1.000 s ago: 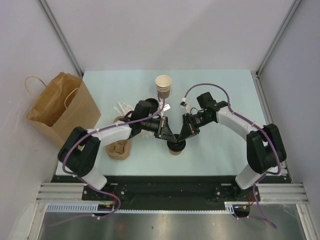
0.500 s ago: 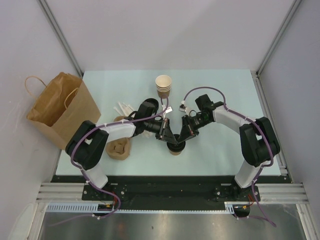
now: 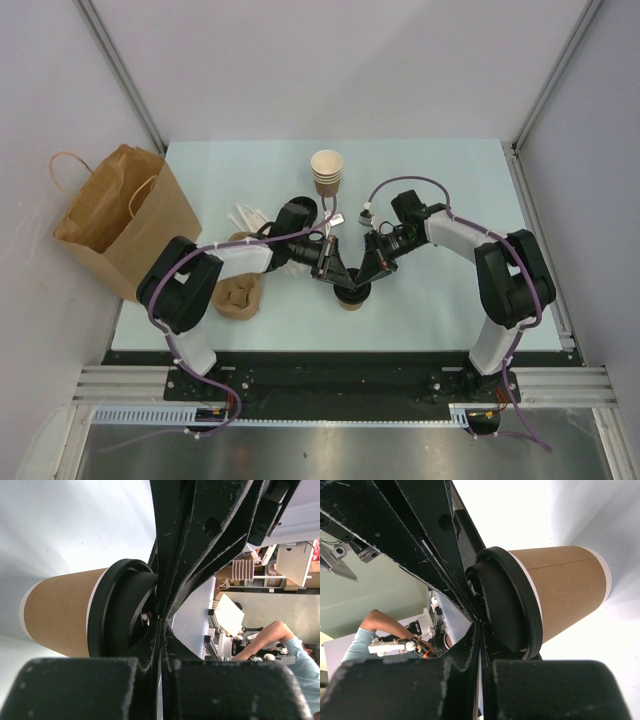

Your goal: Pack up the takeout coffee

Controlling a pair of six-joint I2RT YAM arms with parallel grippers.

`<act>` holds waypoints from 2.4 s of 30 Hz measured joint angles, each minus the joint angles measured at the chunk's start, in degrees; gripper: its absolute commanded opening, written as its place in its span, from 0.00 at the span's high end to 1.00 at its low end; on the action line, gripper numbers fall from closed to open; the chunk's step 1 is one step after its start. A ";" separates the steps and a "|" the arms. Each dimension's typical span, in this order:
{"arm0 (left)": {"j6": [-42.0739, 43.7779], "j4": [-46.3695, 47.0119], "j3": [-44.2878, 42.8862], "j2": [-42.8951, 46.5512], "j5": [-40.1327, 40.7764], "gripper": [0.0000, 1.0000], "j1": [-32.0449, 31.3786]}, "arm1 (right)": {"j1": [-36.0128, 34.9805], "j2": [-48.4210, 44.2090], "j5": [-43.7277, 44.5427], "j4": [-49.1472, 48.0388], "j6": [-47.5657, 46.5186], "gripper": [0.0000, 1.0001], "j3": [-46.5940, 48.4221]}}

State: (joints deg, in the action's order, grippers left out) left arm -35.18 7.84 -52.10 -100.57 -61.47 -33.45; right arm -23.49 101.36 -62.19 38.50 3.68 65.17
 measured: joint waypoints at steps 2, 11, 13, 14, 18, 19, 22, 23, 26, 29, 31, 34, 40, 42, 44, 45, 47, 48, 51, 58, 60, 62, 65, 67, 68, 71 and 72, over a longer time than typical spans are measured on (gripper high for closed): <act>0.02 0.04 -0.07 -0.33 -0.24 1.00 0.11 | 0.02 0.15 -0.02 -0.04 0.20 0.99 0.00; -0.44 -1.55 -1.40 -2.10 -1.99 1.00 0.48 | 0.07 0.44 -0.24 -0.02 0.83 0.99 0.00; -0.46 -1.88 -1.62 -2.27 -2.19 1.00 0.52 | 0.15 0.74 -0.59 0.02 0.81 0.99 0.00; -0.57 -1.99 -1.66 -2.29 -2.19 1.00 0.55 | 0.28 1.14 -1.11 0.13 0.79 0.99 0.07; -0.85 -2.05 -1.66 -2.32 -2.05 1.00 0.59 | 0.98 3.28 -4.68 0.48 0.85 1.00 0.24; -0.85 -2.08 -1.66 -2.32 -1.97 1.00 0.59 | 1.11 3.76 -5.44 0.52 0.87 1.00 0.24; -0.85 -2.25 -1.70 -2.32 -1.53 1.00 0.59 | 1.57 5.22 -6.86 0.48 1.22 1.00 0.33; -0.85 -2.38 -1.73 -2.32 -1.44 1.00 0.61 | 1.79 5.73 -7.65 0.63 1.40 1.00 0.33; -0.87 -2.62 -1.92 -2.45 -1.44 1.00 0.63 | 1.92 6.12 -8.37 0.63 1.70 1.00 0.33; -0.87 -2.86 -2.10 -2.64 -1.62 1.00 0.63 | 1.92 6.16 -8.41 0.61 1.70 1.00 0.31; -0.90 -2.86 -2.14 -2.73 -1.73 1.00 0.66 | 1.95 6.25 -8.59 0.61 1.70 1.00 0.31; -0.94 -2.84 -2.14 -2.71 -1.77 1.00 0.70 | 1.92 6.23 -8.61 0.57 1.70 1.00 0.31; -1.49 -2.49 -2.08 -2.49 -1.95 1.00 0.68 | 1.51 4.50 -6.99 -0.48 1.44 0.99 -0.24; -1.44 -2.45 -2.01 -2.10 -1.70 1.00 0.66 | 1.33 3.61 -6.03 -0.98 1.22 0.99 -0.55; -1.40 -2.51 -1.95 -1.73 -1.27 1.00 0.59 | 1.05 2.60 -4.83 -1.57 1.07 0.98 -0.94; -1.36 -2.58 -1.95 -1.57 -1.16 1.00 0.57 | 0.92 2.05 -4.31 -1.88 1.07 0.98 -1.14; -1.29 -2.84 -1.95 -0.98 -0.24 1.00 0.57 | 0.63 0.96 -3.56 -2.47 1.05 0.97 -1.51; -1.29 -2.78 -1.95 -0.59 0.48 1.00 0.57 | 0.42 0.48 -3.21 -2.78 1.03 0.96 -1.64; -1.38 -2.51 -1.95 0.72 1.66 1.00 0.59 | -0.42 -0.81 -3.04 -3.45 1.20 0.96 -1.95; -3.21 0.33 -0.15 6.40 1.86 1.00 0.57 | -0.68 -5.66 -4.55 -4.66 3.87 0.95 -2.27; -3.80 1.68 1.36 8.41 2.60 1.00 0.50 | -0.83 -6.32 -4.96 -4.98 4.79 0.95 -2.27; -3.96 2.62 2.82 9.68 3.69 1.00 0.22 | -1.09 -6.29 -4.87 -5.01 5.42 0.95 -2.32; -4.04 3.23 4.20 10.14 5.38 1.00 -0.35 | -1.46 -5.60 -4.02 -4.66 5.62 0.96 -2.60; -3.96 3.08 4.55 10.14 6.73 1.00 -0.63 | -1.46 -4.66 -3.80 -4.50 5.77 0.96 -2.60; -3.87 2.73 4.66 10.12 7.52 1.00 -0.81 | -1.42 -4.17 -3.76 -4.50 5.81 0.96 -2.60; -3.85 2.19 4.76 9.75 8.85 1.00 -1.11 | -1.42 -3.26 -3.39 -4.48 5.81 0.96 -2.62; -3.85 2.12 4.76 9.46 9.22 1.00 -1.20 | -1.42 -2.93 -3.17 -4.48 5.81 0.96 -2.67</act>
State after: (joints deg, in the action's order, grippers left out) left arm -39.03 9.96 -47.33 -91.11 -52.25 -34.65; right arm -24.91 98.43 -65.36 34.02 9.50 62.50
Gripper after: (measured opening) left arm 0.003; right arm 0.045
